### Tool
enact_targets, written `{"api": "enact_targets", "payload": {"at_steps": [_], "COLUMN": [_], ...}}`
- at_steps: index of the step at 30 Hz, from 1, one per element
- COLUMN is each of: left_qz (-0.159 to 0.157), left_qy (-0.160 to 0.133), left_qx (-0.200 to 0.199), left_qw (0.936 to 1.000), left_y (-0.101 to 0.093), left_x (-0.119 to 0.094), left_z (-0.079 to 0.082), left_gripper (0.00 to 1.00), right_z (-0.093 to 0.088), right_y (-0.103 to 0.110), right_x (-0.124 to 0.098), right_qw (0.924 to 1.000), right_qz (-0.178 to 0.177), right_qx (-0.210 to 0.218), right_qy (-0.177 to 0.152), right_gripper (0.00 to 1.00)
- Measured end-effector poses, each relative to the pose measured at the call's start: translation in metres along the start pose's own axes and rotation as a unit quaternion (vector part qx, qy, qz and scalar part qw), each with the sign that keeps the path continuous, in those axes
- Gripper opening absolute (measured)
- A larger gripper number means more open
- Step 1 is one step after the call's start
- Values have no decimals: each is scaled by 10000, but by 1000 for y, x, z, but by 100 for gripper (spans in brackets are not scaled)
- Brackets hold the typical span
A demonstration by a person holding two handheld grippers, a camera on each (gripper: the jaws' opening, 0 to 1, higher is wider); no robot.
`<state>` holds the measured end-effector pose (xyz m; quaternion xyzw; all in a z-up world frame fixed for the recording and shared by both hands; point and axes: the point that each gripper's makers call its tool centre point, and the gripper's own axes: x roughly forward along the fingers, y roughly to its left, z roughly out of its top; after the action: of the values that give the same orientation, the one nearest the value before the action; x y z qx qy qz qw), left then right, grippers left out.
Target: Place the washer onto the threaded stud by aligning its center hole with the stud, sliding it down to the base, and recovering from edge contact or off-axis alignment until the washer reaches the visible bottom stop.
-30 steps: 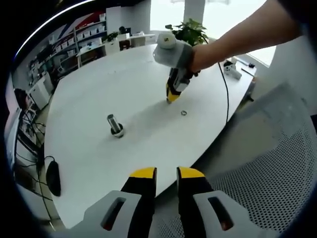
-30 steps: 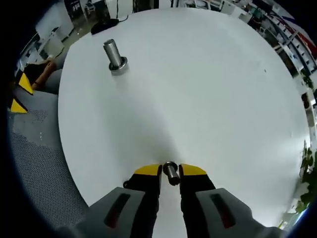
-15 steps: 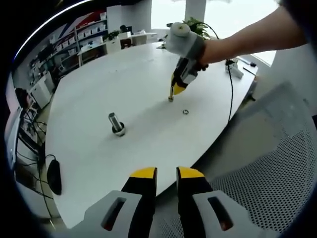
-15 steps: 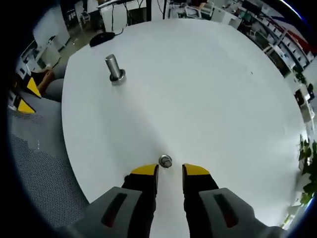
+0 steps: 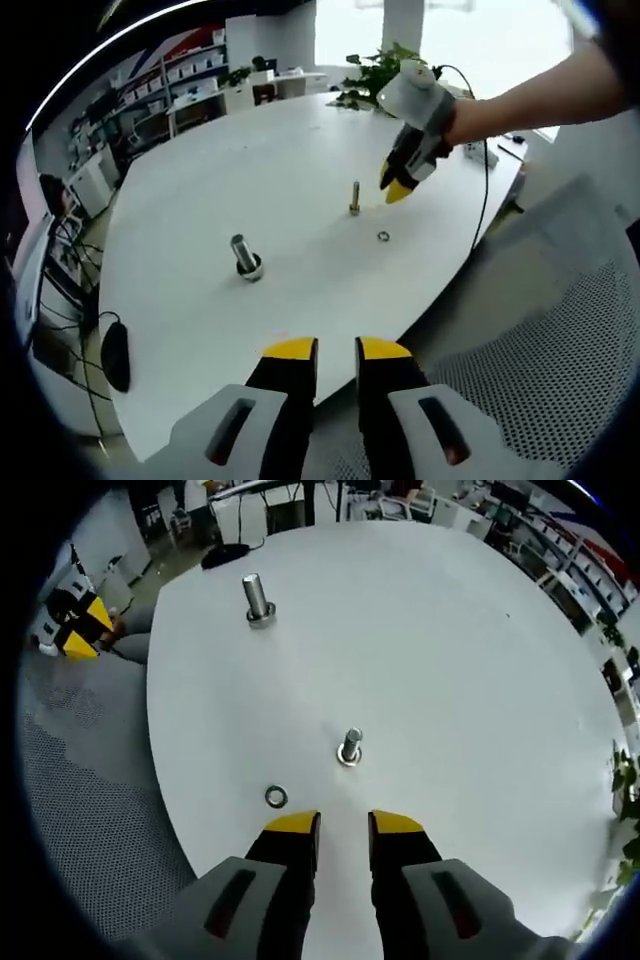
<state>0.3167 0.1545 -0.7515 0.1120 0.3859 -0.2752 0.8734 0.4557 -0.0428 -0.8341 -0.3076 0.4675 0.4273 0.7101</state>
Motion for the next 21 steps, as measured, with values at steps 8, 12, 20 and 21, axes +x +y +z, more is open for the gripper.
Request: {"api": "enact_targets", "payload": {"at_steps": [8,12,20,21], "left_qz": [18,-4,14,19], "left_qy": [388,416,526,510], "left_qx": [141,154,139,130], "left_qw": [9991,9990,9985,9986], "left_y": [-4,-5,-4,-4], "left_x": [7,6,7,7], "left_z": [-13,-14,-18,-17], "left_gripper": [15,15,15,15], "right_z": [-8,-5,-5,-6], "right_y": [33,40,44,44], "right_x": [6,9,23,25], "right_qw": [9983,9972,9958,9957], "right_qz": [448,561,660,668], "right_qx": [-379,-455,-593,-595], "right_qy": [-67,-181,-218,-222], "right_gripper": [22,23,23,23]}}
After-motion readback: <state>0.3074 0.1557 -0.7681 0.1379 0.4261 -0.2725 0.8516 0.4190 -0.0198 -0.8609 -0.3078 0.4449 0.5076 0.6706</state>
